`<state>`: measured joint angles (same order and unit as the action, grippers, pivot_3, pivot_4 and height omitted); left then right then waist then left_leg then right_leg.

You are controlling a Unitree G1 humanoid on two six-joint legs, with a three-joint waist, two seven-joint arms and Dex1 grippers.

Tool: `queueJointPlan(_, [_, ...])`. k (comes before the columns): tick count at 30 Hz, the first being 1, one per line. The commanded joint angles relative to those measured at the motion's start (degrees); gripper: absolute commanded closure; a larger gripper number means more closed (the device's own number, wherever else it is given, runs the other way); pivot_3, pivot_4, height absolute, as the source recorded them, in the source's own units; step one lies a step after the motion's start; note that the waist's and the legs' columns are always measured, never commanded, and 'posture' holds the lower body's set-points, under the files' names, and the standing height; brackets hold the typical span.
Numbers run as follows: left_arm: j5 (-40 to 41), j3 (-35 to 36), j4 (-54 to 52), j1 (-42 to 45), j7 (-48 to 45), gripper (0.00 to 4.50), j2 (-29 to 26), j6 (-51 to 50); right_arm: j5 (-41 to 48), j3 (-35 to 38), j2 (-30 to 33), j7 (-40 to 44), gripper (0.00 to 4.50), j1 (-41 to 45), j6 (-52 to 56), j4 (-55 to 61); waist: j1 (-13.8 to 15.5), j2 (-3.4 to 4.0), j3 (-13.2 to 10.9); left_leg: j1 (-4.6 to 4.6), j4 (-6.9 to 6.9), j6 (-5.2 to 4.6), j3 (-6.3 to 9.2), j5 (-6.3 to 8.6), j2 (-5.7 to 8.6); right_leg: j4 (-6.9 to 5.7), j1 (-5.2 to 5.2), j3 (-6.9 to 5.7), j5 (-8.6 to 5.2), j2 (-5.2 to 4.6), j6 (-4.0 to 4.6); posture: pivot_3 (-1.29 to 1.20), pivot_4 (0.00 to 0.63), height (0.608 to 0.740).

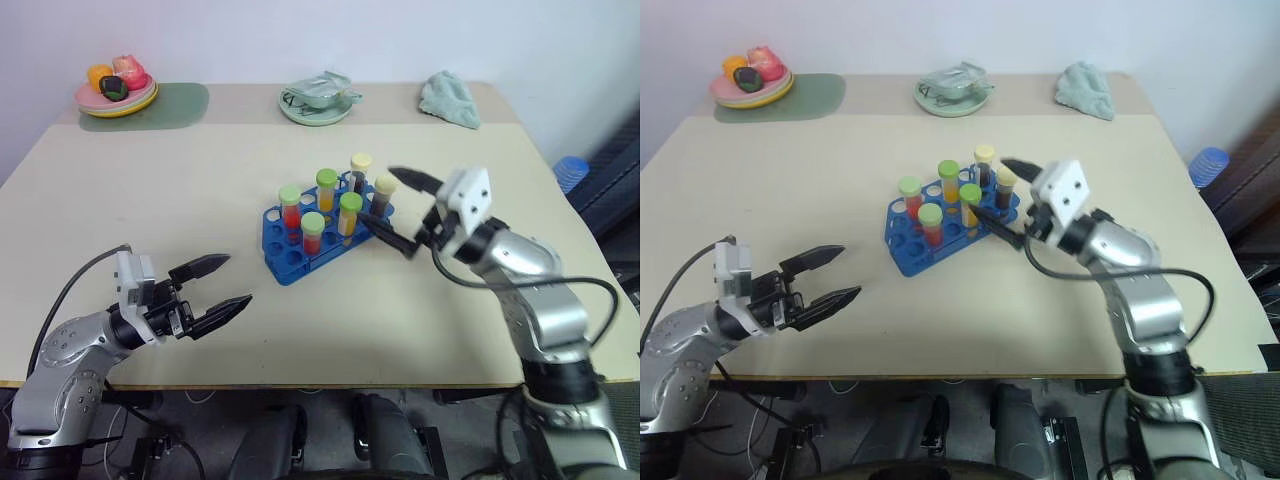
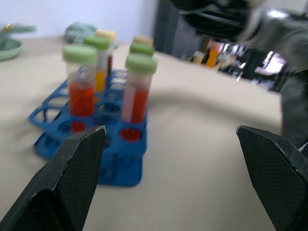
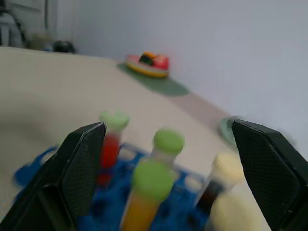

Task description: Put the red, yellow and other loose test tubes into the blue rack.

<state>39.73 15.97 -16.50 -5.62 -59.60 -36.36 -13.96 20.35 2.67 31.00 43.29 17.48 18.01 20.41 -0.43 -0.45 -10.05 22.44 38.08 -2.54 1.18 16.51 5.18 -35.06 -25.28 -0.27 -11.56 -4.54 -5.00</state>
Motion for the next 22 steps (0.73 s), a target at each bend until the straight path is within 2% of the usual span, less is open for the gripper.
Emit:
queueJointPlan(1, [-3.4,2.7,-0.6,0.9,3.7,0.04,0.5,3.9,4.1,5.1,3.4,1.5,0.23,-4.9,2.7,5.4,0.1,0.0,0.0,0.01,0.0,0.0,0.0,0.0,0.0,0.01,0.01,0.0,0.0,-0.02,0.0,0.0,0.15,0.74])
queueJointPlan(9, [1.0,7.3,-0.5,-3.0,2.4,0.04,-0.1,1.8,6.4,16.5,8.8,4.5,0.23,-22.4,1.9,6.5,0.1,-0.01,0.0,0.0,0.0,-0.01,-0.01,0.01,-0.02,0.03,0.03,0.0,0.0,-0.02,-0.02,0.0,0.15,0.74])
queueJointPlan(15, [0.0,9.9,0.7,-7.5,-0.3,0.04,-0.7,2.9,6.9,20.9,8.4,6.5,0.23,-29.5,-0.9,4.3,0.1,-0.02,0.0,-0.03,0.01,-0.01,-0.01,0.01,-0.05,0.04,0.09,0.01,-0.02,-0.03,0.01,0.0,0.15,0.74])
queueJointPlan(22, [-1.8,9.3,-0.8,-10.8,1.0,0.04,-0.7,2.5,6.7,21.9,7.7,7.7,0.23,-32.1,-4.4,0.8,0.4,-0.03,0.0,-0.03,0.02,-0.04,-0.01,0.03,-0.06,0.09,0.12,0.01,-0.04,-0.03,0.02,0.0,0.15,0.74])
